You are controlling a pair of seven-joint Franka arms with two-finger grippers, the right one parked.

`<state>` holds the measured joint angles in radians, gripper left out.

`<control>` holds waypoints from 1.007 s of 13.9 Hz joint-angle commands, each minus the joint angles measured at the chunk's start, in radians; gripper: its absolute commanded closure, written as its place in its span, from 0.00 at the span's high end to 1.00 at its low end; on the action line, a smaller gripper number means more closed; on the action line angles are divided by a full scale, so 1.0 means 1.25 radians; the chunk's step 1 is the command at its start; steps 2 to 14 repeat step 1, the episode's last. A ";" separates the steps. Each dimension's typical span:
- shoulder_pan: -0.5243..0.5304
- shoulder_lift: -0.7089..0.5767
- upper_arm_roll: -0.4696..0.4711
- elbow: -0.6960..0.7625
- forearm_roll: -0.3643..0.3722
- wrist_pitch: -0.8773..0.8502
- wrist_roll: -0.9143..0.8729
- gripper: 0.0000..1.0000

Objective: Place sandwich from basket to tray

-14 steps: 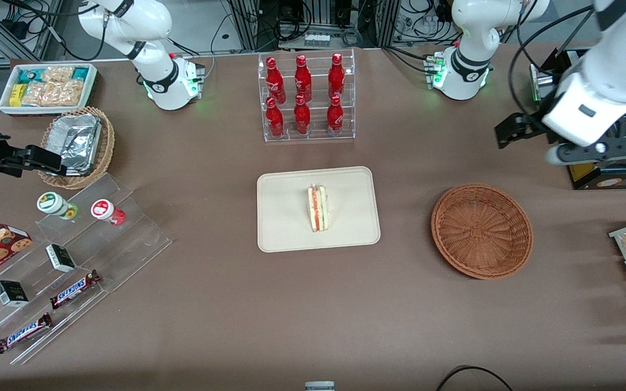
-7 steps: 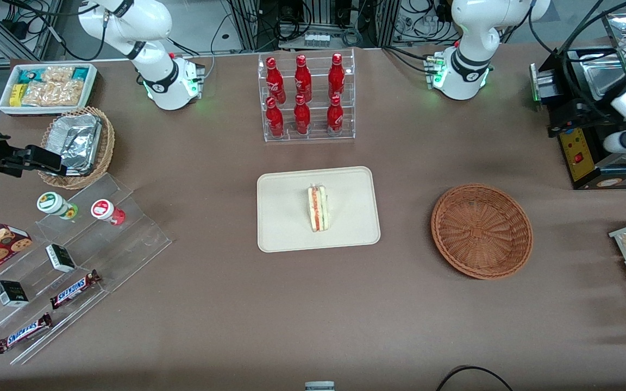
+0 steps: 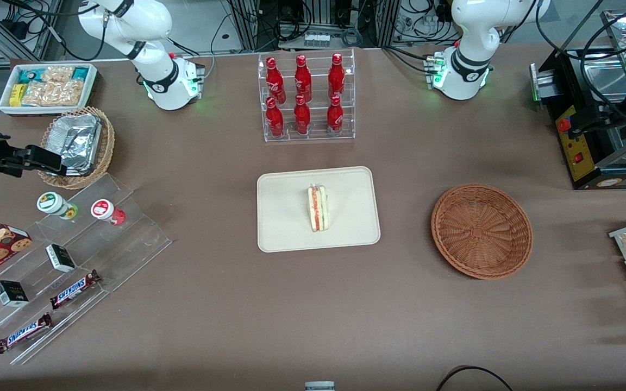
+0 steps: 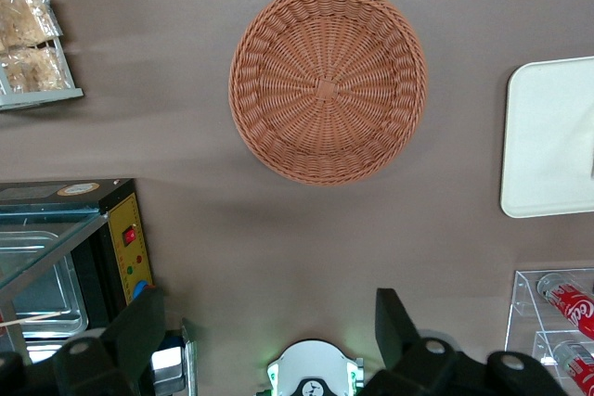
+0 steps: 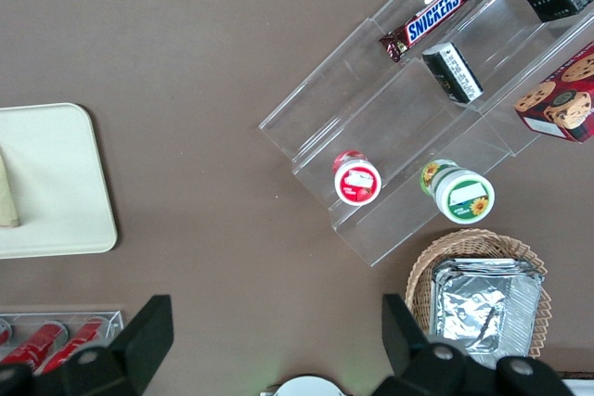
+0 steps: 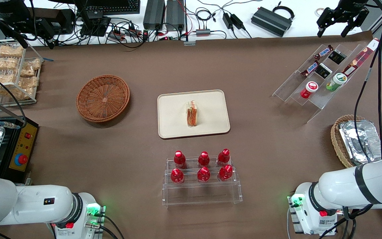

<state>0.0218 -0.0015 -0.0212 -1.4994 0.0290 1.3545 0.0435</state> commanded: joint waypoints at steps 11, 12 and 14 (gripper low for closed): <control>-0.016 0.007 0.007 0.019 0.015 -0.002 0.000 1.00; -0.016 0.007 0.007 0.019 0.015 -0.002 0.000 1.00; -0.016 0.007 0.007 0.019 0.015 -0.002 0.000 1.00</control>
